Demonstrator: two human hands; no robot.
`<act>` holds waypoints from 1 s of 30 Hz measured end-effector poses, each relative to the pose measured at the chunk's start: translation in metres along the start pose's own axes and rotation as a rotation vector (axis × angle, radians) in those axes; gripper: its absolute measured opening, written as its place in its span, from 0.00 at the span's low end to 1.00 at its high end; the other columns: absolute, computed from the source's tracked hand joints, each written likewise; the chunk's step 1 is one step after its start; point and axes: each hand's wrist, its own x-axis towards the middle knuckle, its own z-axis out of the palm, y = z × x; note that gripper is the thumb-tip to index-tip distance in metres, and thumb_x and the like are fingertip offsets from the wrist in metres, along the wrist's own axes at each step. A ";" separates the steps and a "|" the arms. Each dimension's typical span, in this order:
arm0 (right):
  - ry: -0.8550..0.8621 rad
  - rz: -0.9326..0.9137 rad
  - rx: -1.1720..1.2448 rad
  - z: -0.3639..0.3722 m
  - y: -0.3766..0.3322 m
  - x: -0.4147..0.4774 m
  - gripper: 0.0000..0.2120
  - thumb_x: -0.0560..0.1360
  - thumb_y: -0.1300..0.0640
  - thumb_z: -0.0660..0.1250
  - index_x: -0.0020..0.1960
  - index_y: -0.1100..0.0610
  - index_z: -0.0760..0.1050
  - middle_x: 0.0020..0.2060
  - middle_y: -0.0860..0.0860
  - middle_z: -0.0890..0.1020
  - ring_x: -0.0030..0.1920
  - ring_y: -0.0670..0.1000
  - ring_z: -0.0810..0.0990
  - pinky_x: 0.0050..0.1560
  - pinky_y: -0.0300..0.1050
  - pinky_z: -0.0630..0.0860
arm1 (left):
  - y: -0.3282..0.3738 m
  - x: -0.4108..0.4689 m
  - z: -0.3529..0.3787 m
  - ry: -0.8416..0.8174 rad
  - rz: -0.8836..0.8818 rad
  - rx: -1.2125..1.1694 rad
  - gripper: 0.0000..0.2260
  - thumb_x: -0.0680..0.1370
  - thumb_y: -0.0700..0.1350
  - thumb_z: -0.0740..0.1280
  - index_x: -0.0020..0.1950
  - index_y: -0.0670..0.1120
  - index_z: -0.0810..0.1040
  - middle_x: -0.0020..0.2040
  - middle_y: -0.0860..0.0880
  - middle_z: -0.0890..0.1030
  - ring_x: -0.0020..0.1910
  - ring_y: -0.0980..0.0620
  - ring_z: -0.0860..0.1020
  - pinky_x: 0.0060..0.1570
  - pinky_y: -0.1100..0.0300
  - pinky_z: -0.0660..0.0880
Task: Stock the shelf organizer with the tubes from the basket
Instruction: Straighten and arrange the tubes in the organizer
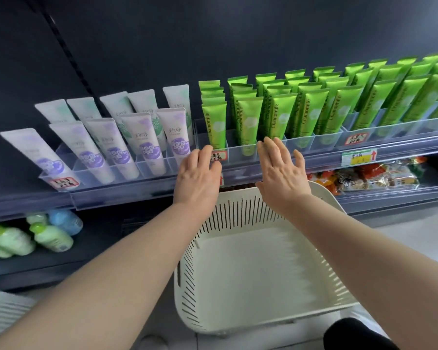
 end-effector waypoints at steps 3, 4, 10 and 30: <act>-0.011 -0.067 0.011 -0.007 -0.023 -0.006 0.37 0.78 0.52 0.59 0.78 0.57 0.41 0.77 0.52 0.44 0.77 0.53 0.41 0.73 0.59 0.47 | -0.004 -0.019 -0.008 -0.006 0.029 -0.032 0.22 0.75 0.35 0.61 0.69 0.45 0.67 0.76 0.42 0.54 0.72 0.40 0.57 0.71 0.47 0.57; -0.010 -0.099 0.024 -0.009 -0.033 -0.008 0.37 0.78 0.51 0.60 0.78 0.57 0.41 0.77 0.51 0.44 0.77 0.53 0.42 0.73 0.59 0.48 | -0.008 -0.026 -0.010 -0.003 0.025 -0.049 0.22 0.75 0.35 0.61 0.69 0.44 0.67 0.77 0.42 0.55 0.72 0.40 0.58 0.71 0.48 0.58; -0.013 -0.263 0.085 -0.026 -0.102 -0.012 0.36 0.78 0.50 0.61 0.78 0.56 0.46 0.76 0.50 0.49 0.77 0.52 0.44 0.74 0.57 0.49 | -0.059 -0.063 -0.022 -0.030 -0.204 -0.123 0.24 0.76 0.38 0.63 0.72 0.45 0.63 0.75 0.44 0.58 0.70 0.43 0.61 0.68 0.52 0.62; -0.015 -0.398 0.088 -0.030 -0.219 0.015 0.35 0.78 0.49 0.60 0.77 0.58 0.45 0.76 0.53 0.51 0.76 0.54 0.47 0.74 0.56 0.53 | -0.220 -0.107 -0.010 -0.151 -0.921 -0.462 0.27 0.77 0.39 0.67 0.72 0.40 0.59 0.70 0.41 0.65 0.69 0.41 0.64 0.64 0.49 0.67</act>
